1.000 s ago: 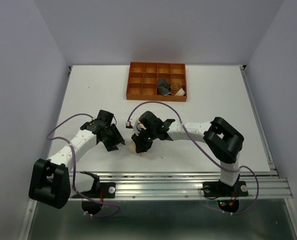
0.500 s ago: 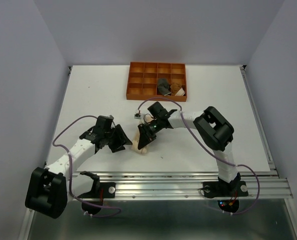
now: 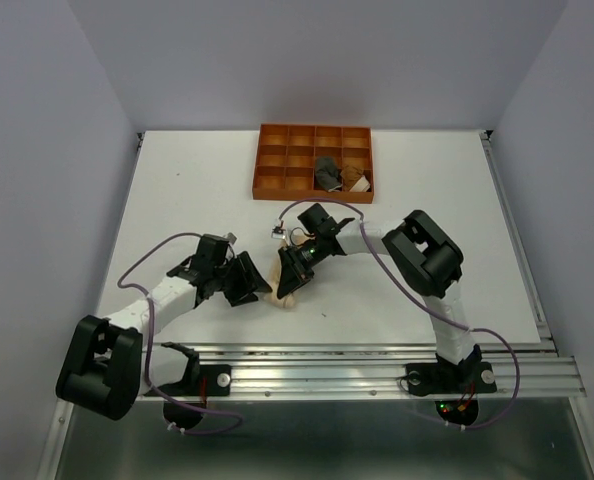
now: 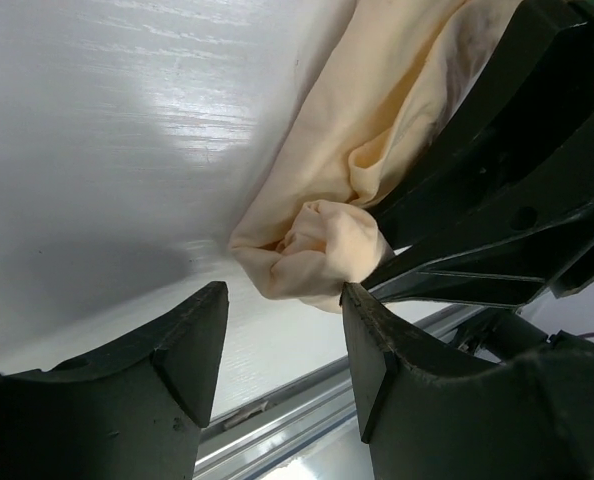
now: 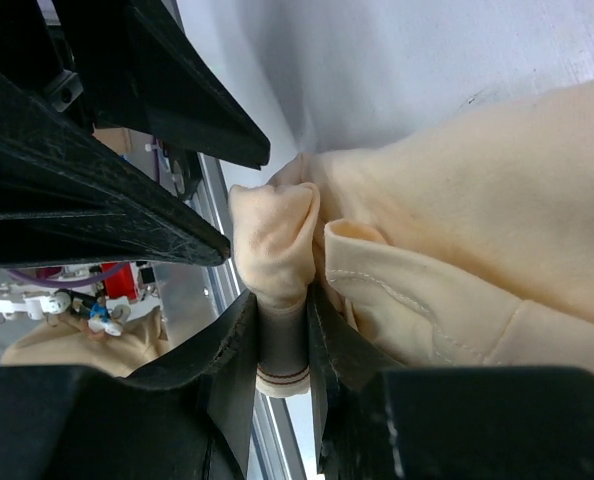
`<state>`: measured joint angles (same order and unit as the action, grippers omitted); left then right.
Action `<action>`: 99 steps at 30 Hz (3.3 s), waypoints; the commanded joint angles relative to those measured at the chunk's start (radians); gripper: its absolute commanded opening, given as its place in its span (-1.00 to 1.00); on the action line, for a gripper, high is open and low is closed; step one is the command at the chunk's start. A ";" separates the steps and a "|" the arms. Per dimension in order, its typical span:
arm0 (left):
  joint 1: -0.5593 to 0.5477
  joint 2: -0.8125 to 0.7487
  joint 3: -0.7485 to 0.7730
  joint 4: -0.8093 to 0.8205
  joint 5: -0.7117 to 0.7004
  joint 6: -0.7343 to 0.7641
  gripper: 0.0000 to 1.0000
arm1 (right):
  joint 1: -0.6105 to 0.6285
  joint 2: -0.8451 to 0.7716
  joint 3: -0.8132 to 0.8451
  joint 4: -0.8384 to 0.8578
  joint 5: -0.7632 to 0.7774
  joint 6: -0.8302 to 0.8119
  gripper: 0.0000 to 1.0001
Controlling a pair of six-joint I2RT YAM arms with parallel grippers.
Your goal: Roll the underwear
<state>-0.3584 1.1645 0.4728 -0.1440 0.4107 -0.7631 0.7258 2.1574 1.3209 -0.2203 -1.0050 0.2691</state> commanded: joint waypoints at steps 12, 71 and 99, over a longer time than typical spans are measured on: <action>-0.010 0.080 -0.045 0.184 0.011 -0.008 0.20 | -0.016 0.055 -0.015 -0.048 0.078 -0.041 -0.99; -0.062 0.070 0.150 -0.305 -0.059 0.021 -1.00 | 0.437 -0.452 -0.190 0.096 1.000 -0.475 0.26; -0.063 0.060 0.187 -0.393 -0.043 -0.015 -1.00 | 0.624 -0.367 -0.201 0.053 1.263 -0.585 0.26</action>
<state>-0.4175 1.2407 0.6289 -0.5030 0.3504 -0.7685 1.3289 1.7683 1.1152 -0.1577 0.2279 -0.3218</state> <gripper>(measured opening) 0.052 0.634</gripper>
